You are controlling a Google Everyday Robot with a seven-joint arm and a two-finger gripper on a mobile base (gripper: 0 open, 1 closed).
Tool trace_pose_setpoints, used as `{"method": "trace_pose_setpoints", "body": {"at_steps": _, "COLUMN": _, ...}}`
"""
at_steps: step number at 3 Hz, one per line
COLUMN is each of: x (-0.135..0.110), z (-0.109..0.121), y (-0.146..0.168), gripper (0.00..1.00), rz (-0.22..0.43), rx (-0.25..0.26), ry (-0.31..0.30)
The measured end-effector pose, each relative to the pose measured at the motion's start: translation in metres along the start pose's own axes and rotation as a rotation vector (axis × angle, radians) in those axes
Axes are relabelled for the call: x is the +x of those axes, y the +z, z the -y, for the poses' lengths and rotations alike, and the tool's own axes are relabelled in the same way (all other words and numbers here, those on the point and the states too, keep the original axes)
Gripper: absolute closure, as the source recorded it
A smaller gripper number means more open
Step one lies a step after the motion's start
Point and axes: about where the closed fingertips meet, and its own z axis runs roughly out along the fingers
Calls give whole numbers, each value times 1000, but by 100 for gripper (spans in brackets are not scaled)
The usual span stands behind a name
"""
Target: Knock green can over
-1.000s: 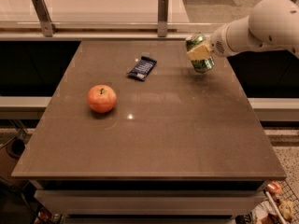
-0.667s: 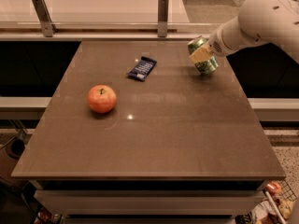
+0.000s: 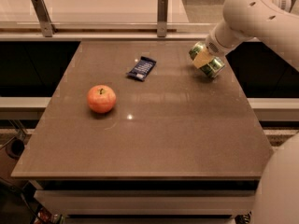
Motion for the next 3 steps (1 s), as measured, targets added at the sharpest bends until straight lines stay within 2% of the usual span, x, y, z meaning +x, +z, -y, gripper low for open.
{"method": "trace_pose_setpoints", "body": {"at_steps": 1, "x": 5, "z": -6, "y": 13, "gripper": 100, "rz": -38, "rx": -64, "ry": -26}}
{"method": "trace_pose_setpoints", "body": {"at_steps": 2, "x": 4, "z": -6, "y": 13, "gripper": 100, "rz": -38, "rx": -64, "ry": -26}}
{"method": "trace_pose_setpoints", "body": {"at_steps": 3, "x": -3, "z": -14, "y": 21, "gripper": 84, "rz": -7, "rx": -131, "ry": -56}}
